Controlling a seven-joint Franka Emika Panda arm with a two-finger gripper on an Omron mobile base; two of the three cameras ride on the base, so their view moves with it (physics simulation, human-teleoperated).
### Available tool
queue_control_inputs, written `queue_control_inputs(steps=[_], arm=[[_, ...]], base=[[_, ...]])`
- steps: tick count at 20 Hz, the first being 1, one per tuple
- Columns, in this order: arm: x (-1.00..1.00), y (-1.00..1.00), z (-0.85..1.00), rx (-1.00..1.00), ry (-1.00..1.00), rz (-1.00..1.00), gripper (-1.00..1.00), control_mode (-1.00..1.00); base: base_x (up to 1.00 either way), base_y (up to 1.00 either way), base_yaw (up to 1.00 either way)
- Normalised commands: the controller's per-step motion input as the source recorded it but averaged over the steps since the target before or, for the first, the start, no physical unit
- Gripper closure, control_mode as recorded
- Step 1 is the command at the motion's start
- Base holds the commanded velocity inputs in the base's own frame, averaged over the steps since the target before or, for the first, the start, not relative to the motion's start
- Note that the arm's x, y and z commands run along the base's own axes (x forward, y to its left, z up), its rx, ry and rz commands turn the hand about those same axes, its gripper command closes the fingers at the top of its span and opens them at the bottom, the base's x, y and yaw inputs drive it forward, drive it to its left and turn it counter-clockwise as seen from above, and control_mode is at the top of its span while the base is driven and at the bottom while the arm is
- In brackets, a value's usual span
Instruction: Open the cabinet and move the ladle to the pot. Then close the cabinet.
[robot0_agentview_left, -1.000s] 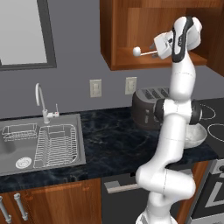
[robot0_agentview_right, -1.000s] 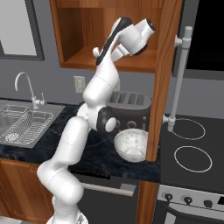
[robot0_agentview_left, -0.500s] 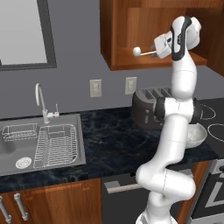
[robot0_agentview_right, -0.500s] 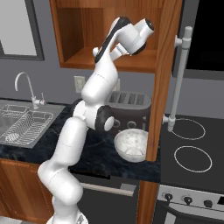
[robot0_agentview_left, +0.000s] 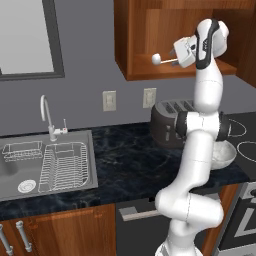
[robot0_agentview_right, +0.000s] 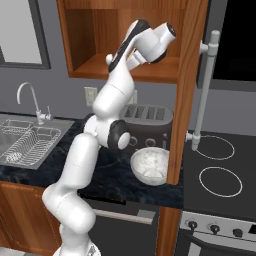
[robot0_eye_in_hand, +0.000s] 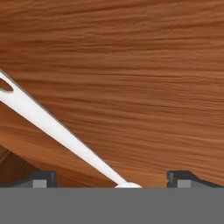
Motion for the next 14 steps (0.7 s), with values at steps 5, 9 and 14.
queue_control_inputs(steps=[5,9,14], arm=[[0.37,-0.07,-0.16,0.0,0.12,0.19,-1.0,-1.0],[0.41,-0.06,-0.11,0.0,0.21,0.16,-1.0,-1.0],[0.34,-0.02,-0.07,0.0,0.2,0.1,-1.0,-1.0]], base=[[0.0,0.0,0.0],[0.0,0.0,0.0],[0.0,0.0,0.0]])
